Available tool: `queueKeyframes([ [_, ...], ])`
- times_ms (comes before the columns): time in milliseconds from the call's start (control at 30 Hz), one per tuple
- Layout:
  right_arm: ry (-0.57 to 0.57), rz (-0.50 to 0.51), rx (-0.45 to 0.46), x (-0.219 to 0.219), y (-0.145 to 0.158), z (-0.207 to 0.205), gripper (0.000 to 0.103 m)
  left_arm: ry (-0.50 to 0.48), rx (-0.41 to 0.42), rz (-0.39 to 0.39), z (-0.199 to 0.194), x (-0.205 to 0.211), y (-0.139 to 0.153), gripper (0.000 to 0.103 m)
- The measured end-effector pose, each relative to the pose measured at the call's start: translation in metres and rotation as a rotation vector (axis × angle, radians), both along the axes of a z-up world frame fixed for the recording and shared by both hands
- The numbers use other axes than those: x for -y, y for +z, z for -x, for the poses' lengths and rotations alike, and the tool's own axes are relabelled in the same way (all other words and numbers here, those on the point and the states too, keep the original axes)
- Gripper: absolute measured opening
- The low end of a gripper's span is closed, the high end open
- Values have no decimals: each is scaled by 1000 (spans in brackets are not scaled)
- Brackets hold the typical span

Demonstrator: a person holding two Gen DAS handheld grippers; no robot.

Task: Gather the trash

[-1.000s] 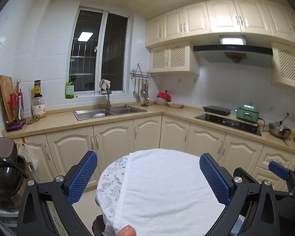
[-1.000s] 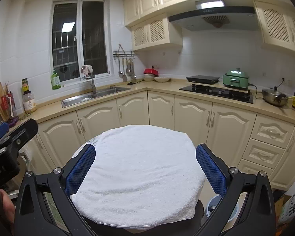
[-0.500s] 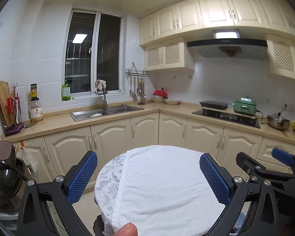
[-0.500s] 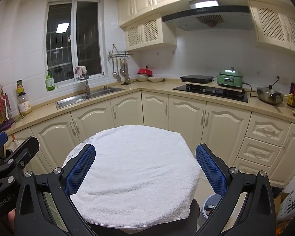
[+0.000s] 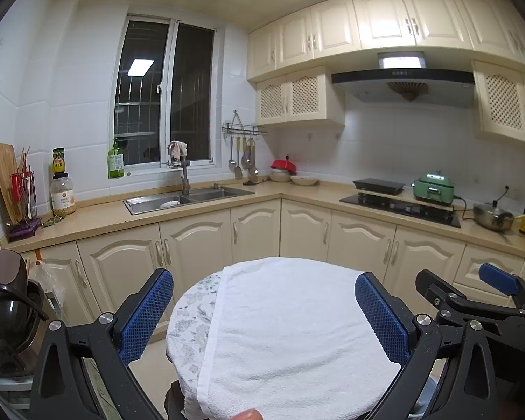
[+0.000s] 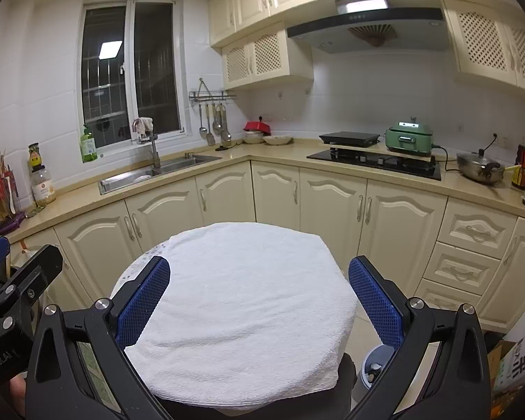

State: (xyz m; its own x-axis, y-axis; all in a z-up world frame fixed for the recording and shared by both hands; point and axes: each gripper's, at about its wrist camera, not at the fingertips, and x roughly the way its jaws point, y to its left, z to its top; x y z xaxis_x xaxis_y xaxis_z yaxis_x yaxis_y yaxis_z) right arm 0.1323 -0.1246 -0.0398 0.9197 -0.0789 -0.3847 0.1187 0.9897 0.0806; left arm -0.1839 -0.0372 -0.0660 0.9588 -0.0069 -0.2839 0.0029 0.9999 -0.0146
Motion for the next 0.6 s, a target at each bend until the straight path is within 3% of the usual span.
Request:
queueKeyframes([
  [600, 15, -2, -2, -1, 0, -2, 103, -20, -5, 20, -5, -18, -1, 102],
])
